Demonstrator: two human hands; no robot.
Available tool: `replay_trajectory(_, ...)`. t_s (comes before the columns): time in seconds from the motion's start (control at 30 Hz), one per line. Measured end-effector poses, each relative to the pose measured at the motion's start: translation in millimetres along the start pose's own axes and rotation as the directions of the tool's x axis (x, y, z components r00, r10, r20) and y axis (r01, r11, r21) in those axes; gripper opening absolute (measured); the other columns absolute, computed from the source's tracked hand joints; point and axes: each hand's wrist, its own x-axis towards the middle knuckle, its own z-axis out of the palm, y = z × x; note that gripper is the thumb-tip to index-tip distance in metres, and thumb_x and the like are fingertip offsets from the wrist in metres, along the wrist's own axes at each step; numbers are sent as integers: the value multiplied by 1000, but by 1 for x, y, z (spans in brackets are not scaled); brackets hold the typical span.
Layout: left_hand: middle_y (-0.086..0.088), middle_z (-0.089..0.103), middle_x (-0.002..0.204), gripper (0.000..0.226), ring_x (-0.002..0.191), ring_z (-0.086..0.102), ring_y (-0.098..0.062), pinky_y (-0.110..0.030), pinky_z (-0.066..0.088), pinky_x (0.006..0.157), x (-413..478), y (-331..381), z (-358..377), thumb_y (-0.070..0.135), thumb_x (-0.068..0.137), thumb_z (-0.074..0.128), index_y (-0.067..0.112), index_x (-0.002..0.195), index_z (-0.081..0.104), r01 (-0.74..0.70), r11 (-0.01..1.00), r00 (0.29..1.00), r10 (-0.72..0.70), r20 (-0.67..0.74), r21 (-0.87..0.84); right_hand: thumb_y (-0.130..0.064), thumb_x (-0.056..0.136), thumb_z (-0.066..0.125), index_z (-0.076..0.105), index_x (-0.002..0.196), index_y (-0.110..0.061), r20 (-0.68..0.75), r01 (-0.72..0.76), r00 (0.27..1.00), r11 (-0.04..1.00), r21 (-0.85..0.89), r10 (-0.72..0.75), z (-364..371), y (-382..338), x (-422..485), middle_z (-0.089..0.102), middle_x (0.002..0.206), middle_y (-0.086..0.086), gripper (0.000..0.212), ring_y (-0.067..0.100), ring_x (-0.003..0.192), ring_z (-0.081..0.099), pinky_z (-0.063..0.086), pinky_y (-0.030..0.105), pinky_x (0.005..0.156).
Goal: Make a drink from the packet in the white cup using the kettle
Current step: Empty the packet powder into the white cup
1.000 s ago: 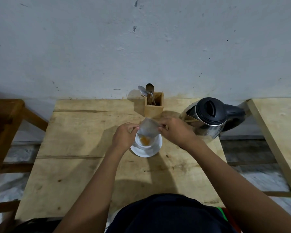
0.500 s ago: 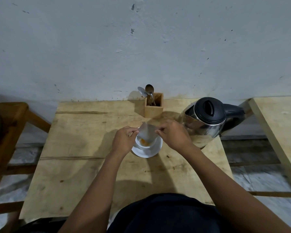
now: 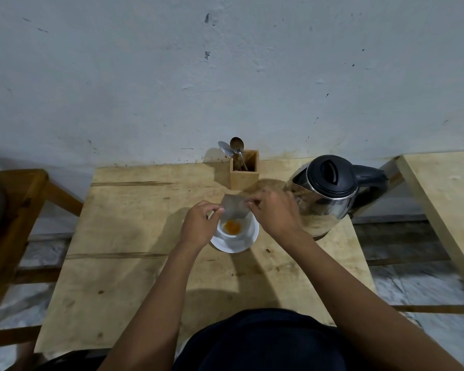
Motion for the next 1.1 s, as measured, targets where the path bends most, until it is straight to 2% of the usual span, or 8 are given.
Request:
replay_trajectory(0.07, 4, 63, 92, 19, 86, 62, -17, -32, 51, 78, 0, 1, -1, 21, 90, 64, 11, 101, 75, -11, 1000, 1000, 11, -9, -1, -36, 94, 60, 74, 107, -34, 3, -4, 1000, 1000, 31, 4, 0, -1, 0, 69, 111, -7, 20, 19, 102, 60, 37, 37, 91)
replay_trajectory(0.27, 3, 63, 89, 17, 84, 63, -18, -31, 50, 76, 2, 3, -1, 20, 88, 66, 10, 97, 76, -60, 998, 998, 60, 1, -14, -37, 89, 68, 78, 97, -32, 6, -78, 997, 983, 169, 78, -1, -1, -3, 71, 104, -10, 13, 13, 88, 63, 47, 31, 78)
replay_trajectory(0.37, 4, 62, 89, 17, 83, 62, -17, -30, 50, 75, 1, 6, -1, 21, 88, 66, 10, 97, 76, -66, 998, 998, 66, -6, -4, -34, 89, 69, 78, 95, -29, 29, -132, 991, 958, 253, 129, -1, 0, -4, 69, 104, -9, 12, 9, 80, 57, 40, 25, 66)
replay_trajectory(0.5, 5, 62, 89, 18, 81, 62, -17, -30, 50, 74, 0, 8, -2, 21, 88, 66, 10, 98, 76, -78, 997, 997, 78, -19, 13, -33, 89, 70, 79, 92, -29, 43, -137, 991, 952, 274, 130, 1, 2, -5, 69, 102, -11, 10, 9, 80, 59, 43, 25, 69)
replay_trajectory(0.63, 5, 62, 91, 19, 83, 63, -18, -33, 51, 75, 1, 9, -5, 22, 88, 65, 10, 99, 76, -85, 995, 996, 86, -15, 44, -34, 87, 72, 77, 84, -31, 59, -179, 984, 922, 344, 169, 9, -1, -4, 60, 88, -17, 7, 11, 80, 62, 53, 32, 72)
replay_trajectory(0.77, 3, 64, 92, 19, 84, 63, -18, -33, 52, 77, 0, 11, -6, 21, 89, 65, 10, 99, 76, -93, 994, 995, 95, -19, 52, -24, 88, 72, 71, 69, -30, 85, -184, 983, 880, 438, 164, 10, -5, -1, 58, 68, -19, 20, 3, 63, 56, 46, 27, 60)
replay_trajectory(0.93, 7, 62, 91, 19, 84, 62, -16, -31, 51, 77, 0, 17, -7, 21, 89, 64, 11, 99, 76, -103, 993, 994, 104, -18, 50, -23, 88, 71, 75, 73, -20, 93, -204, 979, 840, 502, 182, 7, -8, 3, 59, 61, -16, 16, 1, 54, 50, 41, 24, 54)
replay_trajectory(1.1, 7, 62, 90, 19, 84, 61, -15, -31, 51, 77, 0, 18, -6, 20, 90, 64, 10, 100, 76, -95, 994, 995, 97, -34, 53, -20, 90, 70, 75, 78, -11, 110, -218, 976, 820, 530, 188, 4, -8, 2, 67, 67, -4, 16, 4, 56, 54, 43, 23, 55)
